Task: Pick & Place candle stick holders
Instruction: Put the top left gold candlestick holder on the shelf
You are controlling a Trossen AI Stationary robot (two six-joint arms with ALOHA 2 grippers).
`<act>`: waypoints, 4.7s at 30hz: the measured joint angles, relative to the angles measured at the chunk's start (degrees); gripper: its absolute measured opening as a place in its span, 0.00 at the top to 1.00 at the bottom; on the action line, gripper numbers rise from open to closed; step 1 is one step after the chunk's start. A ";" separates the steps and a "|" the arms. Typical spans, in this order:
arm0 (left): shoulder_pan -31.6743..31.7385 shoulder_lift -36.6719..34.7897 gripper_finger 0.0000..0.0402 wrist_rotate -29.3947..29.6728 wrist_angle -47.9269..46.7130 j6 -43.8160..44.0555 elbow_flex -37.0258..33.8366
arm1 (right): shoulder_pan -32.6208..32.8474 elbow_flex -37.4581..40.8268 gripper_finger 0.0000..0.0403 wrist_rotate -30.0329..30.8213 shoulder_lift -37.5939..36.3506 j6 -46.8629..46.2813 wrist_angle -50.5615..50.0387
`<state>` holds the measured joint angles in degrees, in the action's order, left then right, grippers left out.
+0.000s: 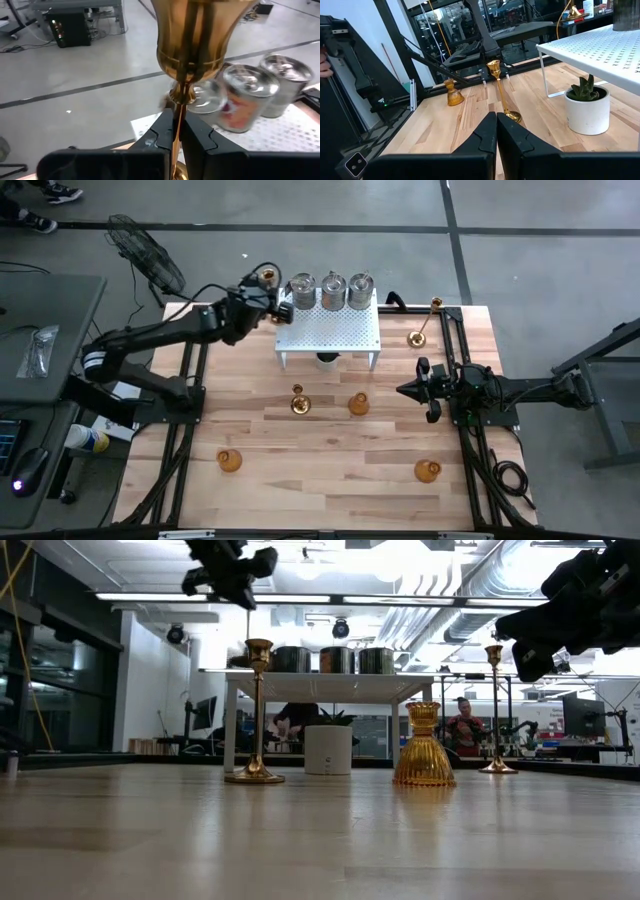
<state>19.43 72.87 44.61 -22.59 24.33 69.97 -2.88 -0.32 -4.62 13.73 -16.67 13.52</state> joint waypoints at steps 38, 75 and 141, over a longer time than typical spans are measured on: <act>1.35 9.55 0.97 0.18 1.75 1.53 3.59 | 0.00 0.01 0.99 0.00 0.00 -0.01 0.01; 4.34 10.57 0.97 -4.05 2.71 1.60 3.57 | -0.01 -0.02 0.99 0.00 -0.01 -0.02 0.00; 4.54 11.38 0.92 -6.52 4.12 -0.10 3.51 | -0.02 0.00 0.99 0.00 -0.02 0.00 0.00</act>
<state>23.97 84.25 38.09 -18.48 24.23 73.48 -2.90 -0.33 -4.62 13.72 -16.67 13.52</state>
